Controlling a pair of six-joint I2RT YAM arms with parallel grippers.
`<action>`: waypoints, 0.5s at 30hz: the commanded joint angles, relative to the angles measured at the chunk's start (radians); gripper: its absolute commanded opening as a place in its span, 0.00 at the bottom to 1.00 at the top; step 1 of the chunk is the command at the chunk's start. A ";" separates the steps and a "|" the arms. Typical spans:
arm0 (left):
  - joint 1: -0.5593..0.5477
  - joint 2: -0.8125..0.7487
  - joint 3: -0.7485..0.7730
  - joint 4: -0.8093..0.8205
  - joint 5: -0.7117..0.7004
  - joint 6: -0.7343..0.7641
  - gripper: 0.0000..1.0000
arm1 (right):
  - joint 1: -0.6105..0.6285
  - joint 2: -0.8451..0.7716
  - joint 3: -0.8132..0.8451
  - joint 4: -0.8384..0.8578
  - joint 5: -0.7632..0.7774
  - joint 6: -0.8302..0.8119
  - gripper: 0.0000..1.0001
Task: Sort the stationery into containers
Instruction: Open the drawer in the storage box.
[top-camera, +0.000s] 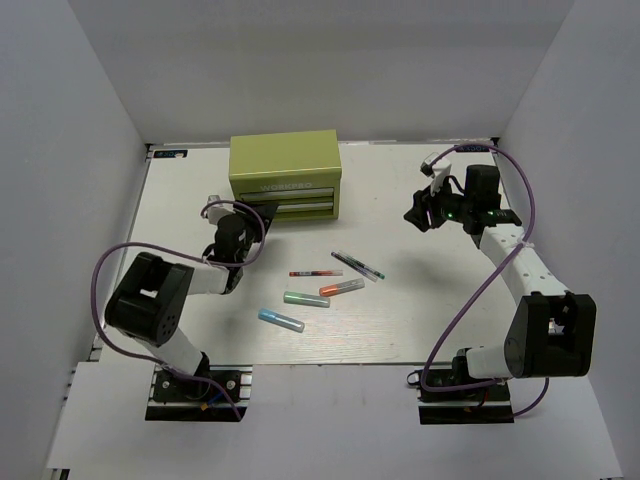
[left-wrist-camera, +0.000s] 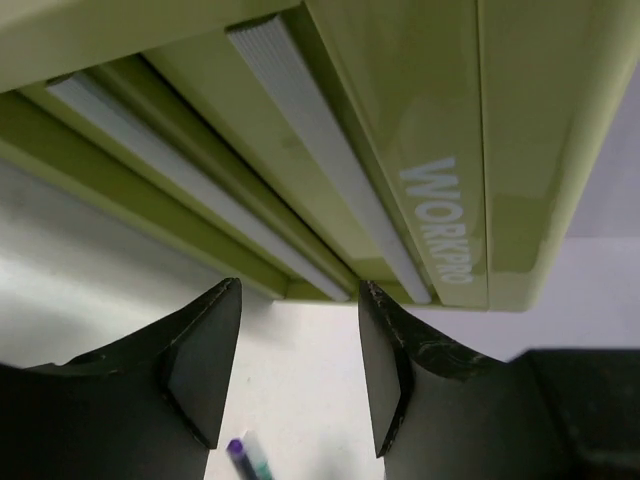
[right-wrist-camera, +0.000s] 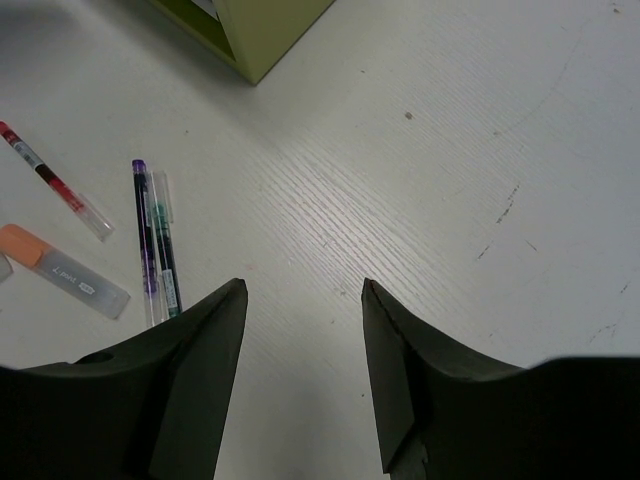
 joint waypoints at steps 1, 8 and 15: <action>-0.006 0.046 -0.007 0.190 -0.021 -0.047 0.60 | 0.001 0.002 0.007 0.047 -0.032 -0.014 0.56; -0.006 0.133 -0.007 0.379 0.006 -0.092 0.62 | 0.003 0.016 0.018 0.044 -0.051 -0.025 0.55; -0.006 0.188 0.006 0.452 -0.012 -0.122 0.63 | 0.004 0.031 0.033 0.031 -0.048 -0.043 0.55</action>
